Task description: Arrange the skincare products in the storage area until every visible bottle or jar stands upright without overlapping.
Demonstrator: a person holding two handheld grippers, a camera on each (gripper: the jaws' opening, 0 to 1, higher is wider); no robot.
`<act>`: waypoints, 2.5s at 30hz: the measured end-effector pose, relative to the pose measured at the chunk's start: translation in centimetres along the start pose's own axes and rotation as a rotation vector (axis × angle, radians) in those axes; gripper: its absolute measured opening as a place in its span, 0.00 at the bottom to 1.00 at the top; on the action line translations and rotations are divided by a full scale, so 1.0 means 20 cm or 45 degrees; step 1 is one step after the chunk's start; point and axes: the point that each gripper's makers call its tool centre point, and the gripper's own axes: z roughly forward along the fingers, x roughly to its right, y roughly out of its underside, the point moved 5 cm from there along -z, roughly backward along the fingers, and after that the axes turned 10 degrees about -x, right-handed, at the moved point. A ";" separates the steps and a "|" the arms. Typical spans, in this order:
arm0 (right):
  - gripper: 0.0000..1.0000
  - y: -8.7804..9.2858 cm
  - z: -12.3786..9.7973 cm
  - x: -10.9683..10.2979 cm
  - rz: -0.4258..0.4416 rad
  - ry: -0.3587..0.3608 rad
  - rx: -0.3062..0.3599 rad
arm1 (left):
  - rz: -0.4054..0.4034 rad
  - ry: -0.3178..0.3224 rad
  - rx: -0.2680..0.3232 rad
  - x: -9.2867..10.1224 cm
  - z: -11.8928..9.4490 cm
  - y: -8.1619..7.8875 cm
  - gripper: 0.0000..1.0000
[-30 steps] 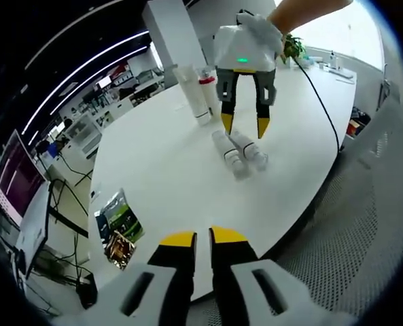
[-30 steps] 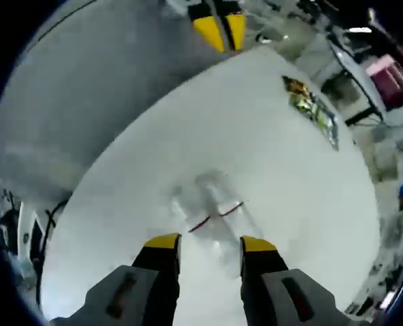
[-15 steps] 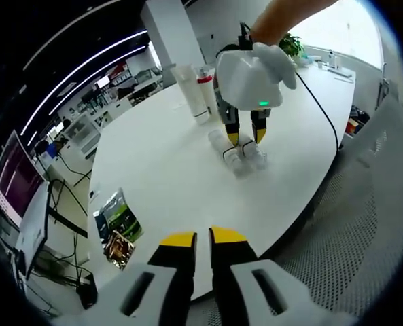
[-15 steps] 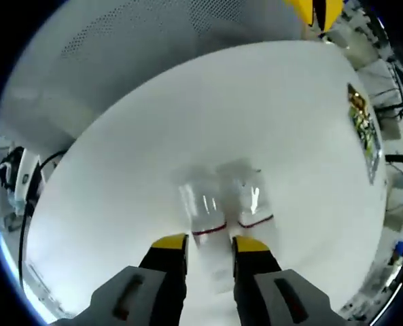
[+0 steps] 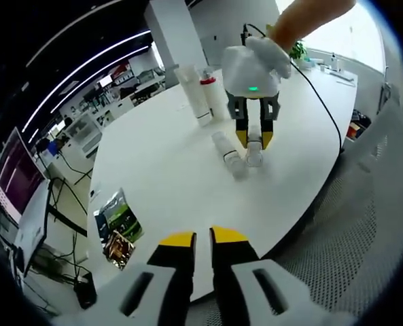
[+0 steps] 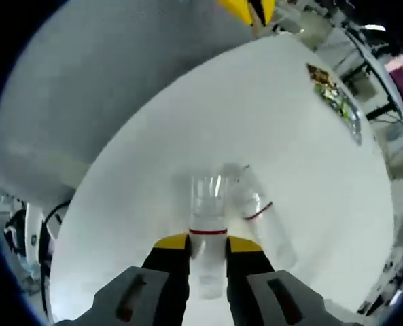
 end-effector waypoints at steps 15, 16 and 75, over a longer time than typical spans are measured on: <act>0.13 -0.38 -0.29 0.09 0.985 -0.183 1.098 | -0.136 0.083 0.197 0.01 -0.05 -0.09 0.14; 0.13 -0.40 -0.29 0.08 1.013 -0.201 1.127 | -0.168 0.102 0.227 0.02 -0.06 -0.11 0.15; 0.19 -0.74 -0.41 0.06 1.502 0.065 1.139 | -0.244 0.158 0.116 0.05 -0.04 -0.06 0.20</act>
